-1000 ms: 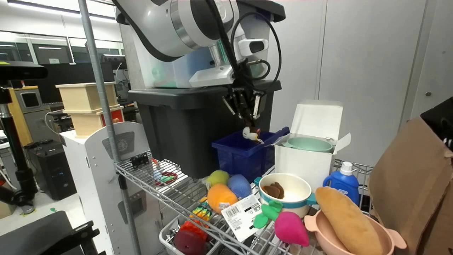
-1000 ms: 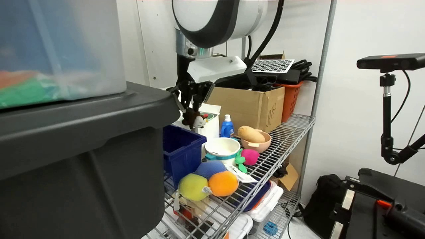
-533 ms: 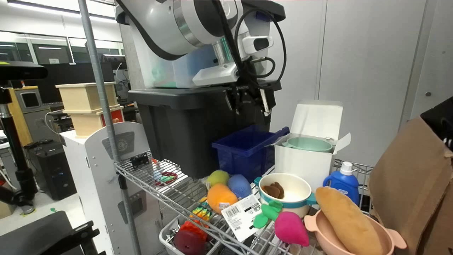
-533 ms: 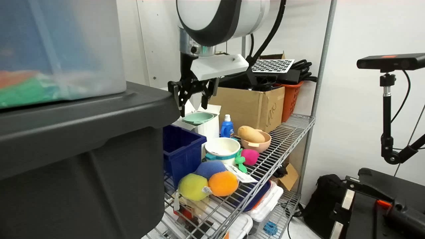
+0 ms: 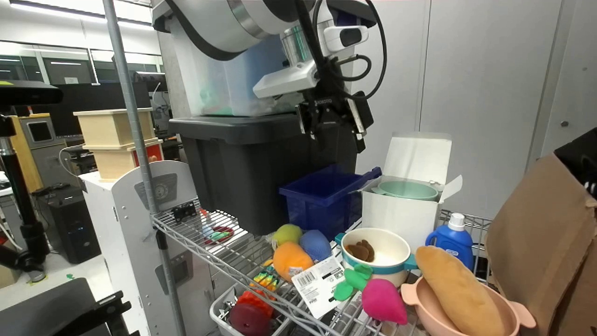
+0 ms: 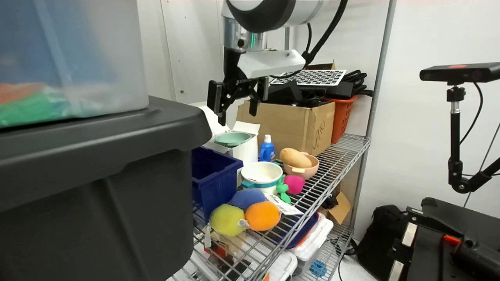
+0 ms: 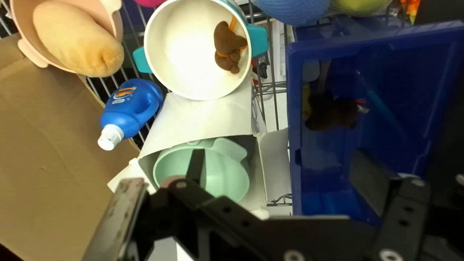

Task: Put the brown doll in the blue trailer

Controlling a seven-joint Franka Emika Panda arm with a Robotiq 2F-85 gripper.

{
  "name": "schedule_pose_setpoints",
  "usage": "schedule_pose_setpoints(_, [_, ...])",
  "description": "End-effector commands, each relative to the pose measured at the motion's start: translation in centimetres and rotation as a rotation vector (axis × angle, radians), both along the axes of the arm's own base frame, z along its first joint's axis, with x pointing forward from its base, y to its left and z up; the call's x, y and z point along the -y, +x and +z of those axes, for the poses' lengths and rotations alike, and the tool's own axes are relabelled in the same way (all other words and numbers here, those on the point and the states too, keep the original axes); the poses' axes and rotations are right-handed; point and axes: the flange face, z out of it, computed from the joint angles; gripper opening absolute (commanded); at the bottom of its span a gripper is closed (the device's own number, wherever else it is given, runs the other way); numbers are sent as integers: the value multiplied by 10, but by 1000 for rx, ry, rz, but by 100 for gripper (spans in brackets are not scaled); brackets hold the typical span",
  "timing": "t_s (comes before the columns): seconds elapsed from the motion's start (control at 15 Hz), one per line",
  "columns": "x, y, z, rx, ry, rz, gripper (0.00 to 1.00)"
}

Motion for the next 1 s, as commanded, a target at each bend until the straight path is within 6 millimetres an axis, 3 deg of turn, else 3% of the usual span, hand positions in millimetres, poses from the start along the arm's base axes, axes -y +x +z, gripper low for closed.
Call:
schedule_pose_setpoints(0.0, [13, -37, 19, -51, -27, 38, 100])
schedule_pose_setpoints(0.6, [28, -121, 39, -89, -84, 130, 100])
schedule_pose_setpoints(0.93, [32, -153, 59, -87, -83, 167, 100])
